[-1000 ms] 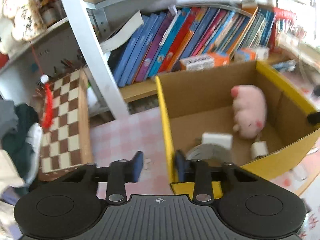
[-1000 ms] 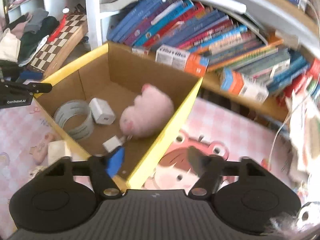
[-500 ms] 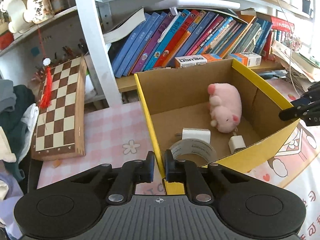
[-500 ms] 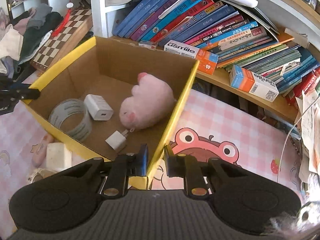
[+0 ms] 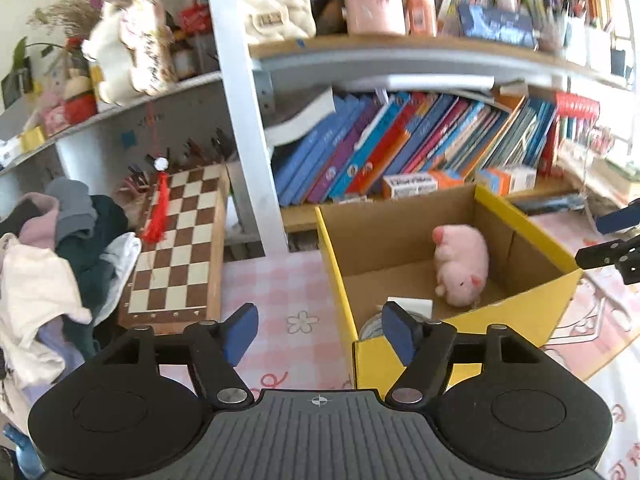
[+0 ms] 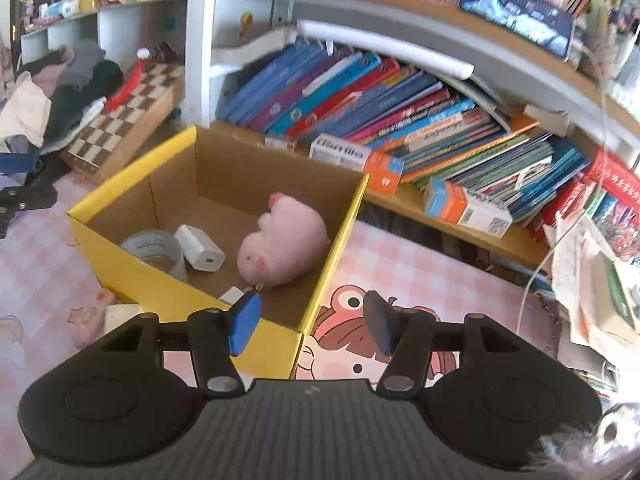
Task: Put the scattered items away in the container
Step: 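Withdraw both tools from the yellow box back over the table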
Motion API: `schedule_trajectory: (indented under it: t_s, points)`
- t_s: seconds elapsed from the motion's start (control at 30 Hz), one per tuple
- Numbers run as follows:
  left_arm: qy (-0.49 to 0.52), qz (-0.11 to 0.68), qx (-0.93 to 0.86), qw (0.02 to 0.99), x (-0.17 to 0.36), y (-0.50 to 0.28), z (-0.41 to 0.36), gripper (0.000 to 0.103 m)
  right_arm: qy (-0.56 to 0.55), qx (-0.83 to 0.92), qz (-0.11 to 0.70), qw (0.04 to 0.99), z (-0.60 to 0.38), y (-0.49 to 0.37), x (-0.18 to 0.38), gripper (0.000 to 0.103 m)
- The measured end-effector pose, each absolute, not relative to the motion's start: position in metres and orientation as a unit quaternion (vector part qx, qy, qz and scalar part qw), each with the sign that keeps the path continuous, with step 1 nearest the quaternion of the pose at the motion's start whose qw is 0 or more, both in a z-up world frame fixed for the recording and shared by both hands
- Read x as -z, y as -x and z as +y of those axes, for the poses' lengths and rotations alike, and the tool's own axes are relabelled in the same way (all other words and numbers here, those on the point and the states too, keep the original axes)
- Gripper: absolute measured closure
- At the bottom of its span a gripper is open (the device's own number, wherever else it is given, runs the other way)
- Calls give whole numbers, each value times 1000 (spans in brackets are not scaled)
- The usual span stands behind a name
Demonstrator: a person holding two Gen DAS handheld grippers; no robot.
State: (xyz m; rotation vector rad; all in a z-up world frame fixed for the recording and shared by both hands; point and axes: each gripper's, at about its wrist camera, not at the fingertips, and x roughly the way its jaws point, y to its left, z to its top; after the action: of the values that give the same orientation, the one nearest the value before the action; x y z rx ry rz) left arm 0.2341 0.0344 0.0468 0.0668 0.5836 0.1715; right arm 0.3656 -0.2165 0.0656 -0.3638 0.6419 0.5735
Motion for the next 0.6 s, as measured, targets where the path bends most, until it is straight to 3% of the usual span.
schedule_trajectory:
  t_s: [0.27,0.4,0.6]
  points:
    - [-9,254,-92,963,-65,-184,38,19,146,-272,277,910,-224,-311,-86,33]
    - [-9,247,-92,965,-68,-159,37,13,141,-251,268,920,-226,-281,-87,20]
    - [-8,255,-90,963,-59,-125,39,10,140,-211,273,928,-230,-238,-73,10]
